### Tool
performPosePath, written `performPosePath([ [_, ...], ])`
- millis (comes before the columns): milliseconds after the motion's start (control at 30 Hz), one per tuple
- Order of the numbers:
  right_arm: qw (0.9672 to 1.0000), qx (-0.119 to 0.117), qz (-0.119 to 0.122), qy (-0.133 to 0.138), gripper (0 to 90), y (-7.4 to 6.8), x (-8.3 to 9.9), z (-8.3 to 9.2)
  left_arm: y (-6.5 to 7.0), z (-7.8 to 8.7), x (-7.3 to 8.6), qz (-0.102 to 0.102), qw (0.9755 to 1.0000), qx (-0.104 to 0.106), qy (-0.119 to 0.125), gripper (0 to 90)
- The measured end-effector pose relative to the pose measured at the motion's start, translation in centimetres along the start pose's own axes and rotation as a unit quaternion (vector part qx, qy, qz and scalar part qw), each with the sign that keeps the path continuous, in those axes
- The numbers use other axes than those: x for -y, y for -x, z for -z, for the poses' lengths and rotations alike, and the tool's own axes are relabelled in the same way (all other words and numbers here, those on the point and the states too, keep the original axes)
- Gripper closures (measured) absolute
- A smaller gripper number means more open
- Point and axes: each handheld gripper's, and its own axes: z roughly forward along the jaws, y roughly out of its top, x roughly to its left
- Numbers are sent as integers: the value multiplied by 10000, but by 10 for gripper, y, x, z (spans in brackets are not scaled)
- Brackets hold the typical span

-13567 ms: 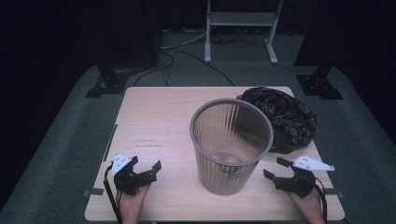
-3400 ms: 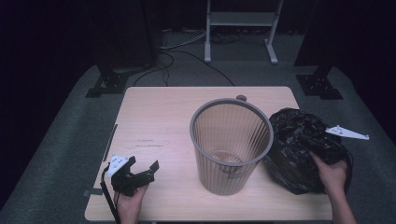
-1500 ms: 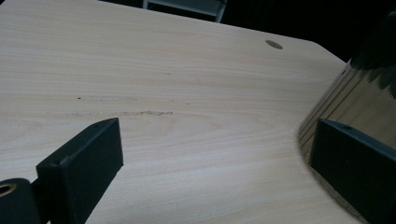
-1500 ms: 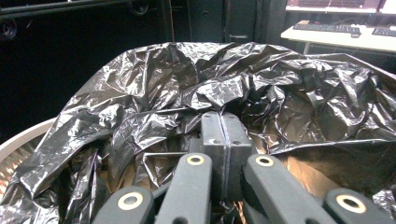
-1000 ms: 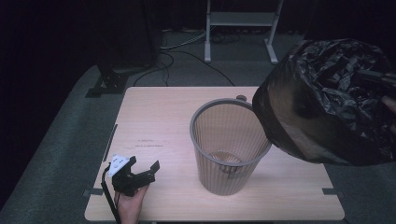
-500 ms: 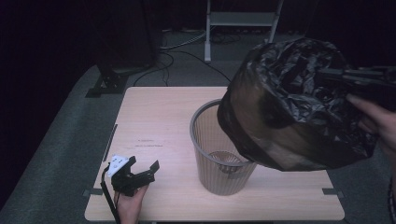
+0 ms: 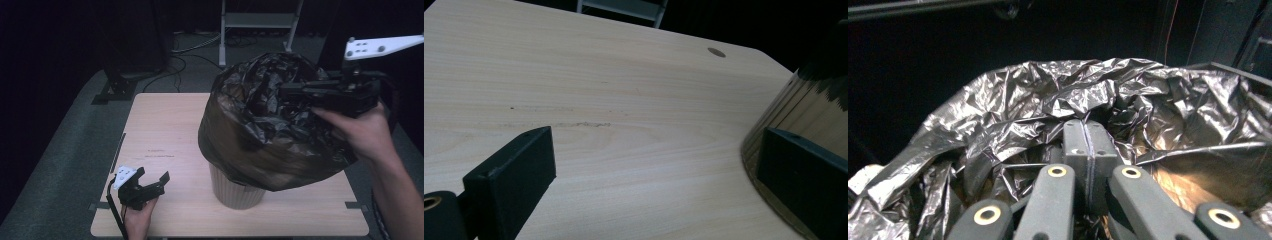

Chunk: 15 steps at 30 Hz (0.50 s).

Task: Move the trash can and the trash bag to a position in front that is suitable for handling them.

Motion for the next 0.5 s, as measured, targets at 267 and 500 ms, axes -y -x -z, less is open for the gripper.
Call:
performPosePath([
  [267,9989,112,43,-462,900,3,5,-38,0,0,0,19,10000,7,10,18],
  [500,9969,256,9,-746,900,10,13,-60,-1,0,0,21,10000,11,19,18],
])
